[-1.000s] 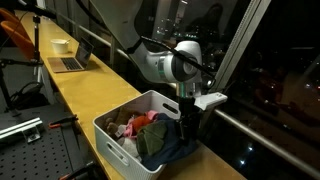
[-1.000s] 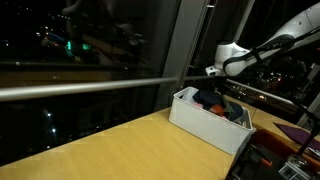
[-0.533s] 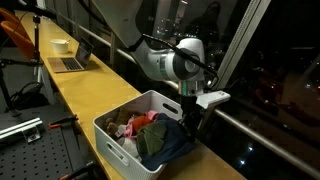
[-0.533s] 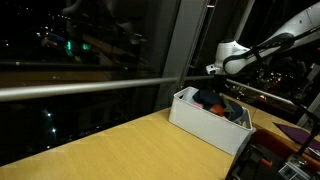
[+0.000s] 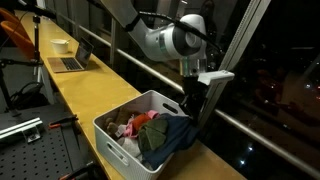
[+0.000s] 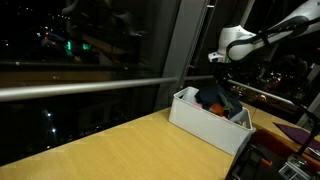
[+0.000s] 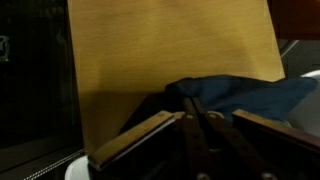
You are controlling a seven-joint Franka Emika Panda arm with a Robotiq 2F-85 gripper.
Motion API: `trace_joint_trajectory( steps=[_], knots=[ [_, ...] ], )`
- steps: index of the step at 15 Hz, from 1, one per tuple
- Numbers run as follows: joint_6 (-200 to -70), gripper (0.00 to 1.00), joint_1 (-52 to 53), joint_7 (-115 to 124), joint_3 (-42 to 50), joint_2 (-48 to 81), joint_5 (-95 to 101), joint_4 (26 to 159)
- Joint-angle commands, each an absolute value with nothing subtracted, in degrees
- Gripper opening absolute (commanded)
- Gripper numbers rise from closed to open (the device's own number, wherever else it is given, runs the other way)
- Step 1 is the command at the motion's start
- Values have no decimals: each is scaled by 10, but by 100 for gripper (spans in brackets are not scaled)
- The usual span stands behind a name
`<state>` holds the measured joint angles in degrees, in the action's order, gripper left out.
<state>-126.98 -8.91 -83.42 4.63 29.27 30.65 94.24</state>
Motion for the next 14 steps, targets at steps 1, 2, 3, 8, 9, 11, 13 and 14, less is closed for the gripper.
trace_joint_trajectory(
  steps=[1,2,3,8,9,11,13,14],
  knots=[
    [-1211,1,-39,-805,36,225,306,958],
    [-1193,1,-24,-796,29,218,307,952],
    [-1170,1,-6,-785,20,214,308,942],
    [-1093,1,47,-734,-10,223,306,925],
    [-1089,1,45,-728,-11,224,301,935],
    [-1094,1,33,-715,-7,221,292,965],
    [-1109,1,14,-706,1,216,289,1004],
    [-1117,1,-1,-710,4,214,281,1022]
  ],
)
